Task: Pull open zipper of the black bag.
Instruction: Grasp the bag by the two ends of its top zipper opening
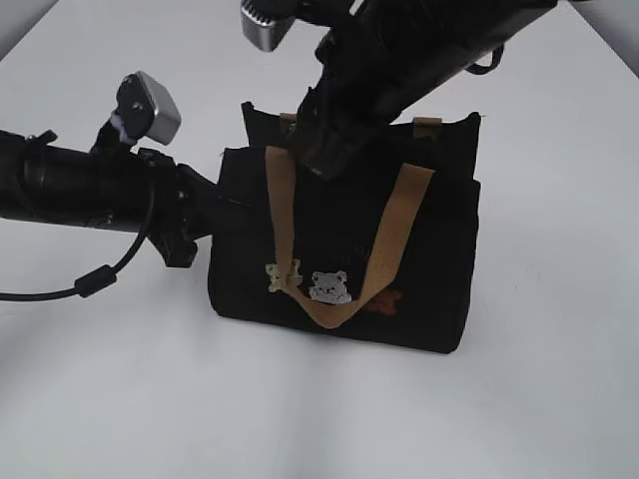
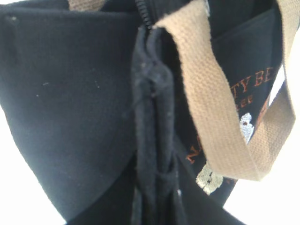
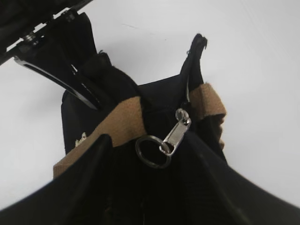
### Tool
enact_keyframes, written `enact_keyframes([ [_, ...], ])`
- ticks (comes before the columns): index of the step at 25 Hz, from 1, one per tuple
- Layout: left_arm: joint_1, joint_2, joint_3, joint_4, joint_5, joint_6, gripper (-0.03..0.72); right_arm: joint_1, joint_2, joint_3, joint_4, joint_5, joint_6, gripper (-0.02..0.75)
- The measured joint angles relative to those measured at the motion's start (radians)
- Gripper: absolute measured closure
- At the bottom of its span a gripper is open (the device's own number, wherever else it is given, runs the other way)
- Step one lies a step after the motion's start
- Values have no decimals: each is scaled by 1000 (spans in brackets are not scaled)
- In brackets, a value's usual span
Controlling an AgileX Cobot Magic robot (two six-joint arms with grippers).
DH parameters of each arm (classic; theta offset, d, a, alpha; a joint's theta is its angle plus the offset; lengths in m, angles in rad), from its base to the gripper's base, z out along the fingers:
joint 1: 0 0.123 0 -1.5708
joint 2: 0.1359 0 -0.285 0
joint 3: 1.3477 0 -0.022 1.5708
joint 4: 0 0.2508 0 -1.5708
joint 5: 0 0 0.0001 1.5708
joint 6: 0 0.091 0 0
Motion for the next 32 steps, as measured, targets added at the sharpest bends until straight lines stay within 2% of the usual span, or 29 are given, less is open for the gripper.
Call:
enact_keyframes([
  [4, 0, 0, 0, 0, 0, 0, 631, 0, -2, 0, -9, 48, 50, 325],
  [10, 0, 0, 0, 0, 0, 0, 631, 0, 35, 0, -72, 47, 61, 318],
  [16, 0, 0, 0, 0, -2, 0, 631, 0, 63, 0, -81, -12, 105, 325],
  [19, 0, 0, 0, 0, -3, 0, 631, 0, 65, 0, -82, -21, 133, 404],
  [25, 0, 0, 0, 1, -3, 0, 631, 0, 65, 0, -85, -22, 149, 698],
  [26, 0, 0, 0, 1, -4, 0, 631, 0, 65, 0, -85, -21, 150, 724],
  [32, 0, 0, 0, 0, 3, 0, 631, -1, 33, 0, -83, 29, 156, 738],
])
